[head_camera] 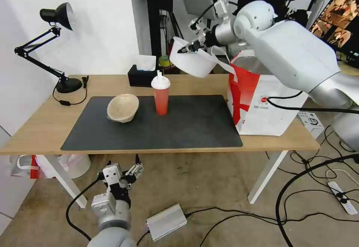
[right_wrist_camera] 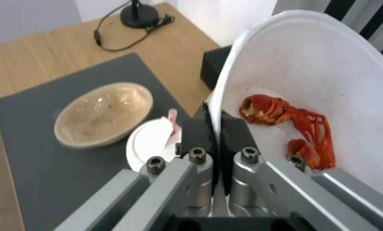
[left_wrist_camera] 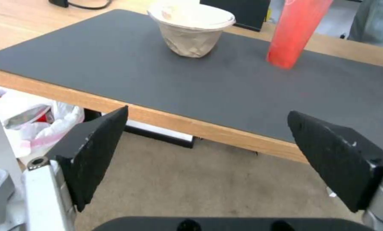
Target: Pick up the trash from the table and place it into the takeout bag.
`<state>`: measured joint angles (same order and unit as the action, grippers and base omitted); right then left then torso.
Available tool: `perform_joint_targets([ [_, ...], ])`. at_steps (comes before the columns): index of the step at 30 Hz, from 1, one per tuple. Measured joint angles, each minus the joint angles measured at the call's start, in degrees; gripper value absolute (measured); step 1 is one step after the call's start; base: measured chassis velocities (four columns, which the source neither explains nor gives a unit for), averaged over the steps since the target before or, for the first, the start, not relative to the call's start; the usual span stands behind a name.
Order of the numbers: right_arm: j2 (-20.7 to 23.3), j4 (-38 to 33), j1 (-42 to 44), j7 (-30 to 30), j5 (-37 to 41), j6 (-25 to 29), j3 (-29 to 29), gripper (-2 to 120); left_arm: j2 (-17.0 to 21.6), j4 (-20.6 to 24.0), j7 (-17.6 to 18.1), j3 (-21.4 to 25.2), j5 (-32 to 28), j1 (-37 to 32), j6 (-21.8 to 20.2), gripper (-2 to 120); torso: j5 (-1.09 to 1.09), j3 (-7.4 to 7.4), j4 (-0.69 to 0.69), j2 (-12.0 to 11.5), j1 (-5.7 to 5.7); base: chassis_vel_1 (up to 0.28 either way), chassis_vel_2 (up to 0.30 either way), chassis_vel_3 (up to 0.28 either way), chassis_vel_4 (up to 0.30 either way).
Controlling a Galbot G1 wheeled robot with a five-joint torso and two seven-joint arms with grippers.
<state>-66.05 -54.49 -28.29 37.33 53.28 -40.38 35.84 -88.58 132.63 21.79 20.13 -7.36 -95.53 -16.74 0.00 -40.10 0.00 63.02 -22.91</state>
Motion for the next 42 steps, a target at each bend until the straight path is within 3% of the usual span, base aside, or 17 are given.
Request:
perform_joint_targets([
  [29, -3.82, 4.91, -8.21, 0.45, 1.72, 0.01, 0.44, 0, -0.74, 1.37, 0.09, -1.42, 0.93, -0.71, 0.0, 100, 0.0, 0.0, 0.0, 0.0, 0.0, 0.0, 0.0, 0.0, 0.0],
  [42, -2.31, 4.38, -9.97, 0.81, 2.61, -0.04, 1.58, 0, -0.51, 1.89, 0.11, -1.34, 1.14, -1.69, 0.15, 100, 0.01, 0.0, 0.0, 0.0, 0.0, 0.0, 0.0, 0.0, 0.0],
])
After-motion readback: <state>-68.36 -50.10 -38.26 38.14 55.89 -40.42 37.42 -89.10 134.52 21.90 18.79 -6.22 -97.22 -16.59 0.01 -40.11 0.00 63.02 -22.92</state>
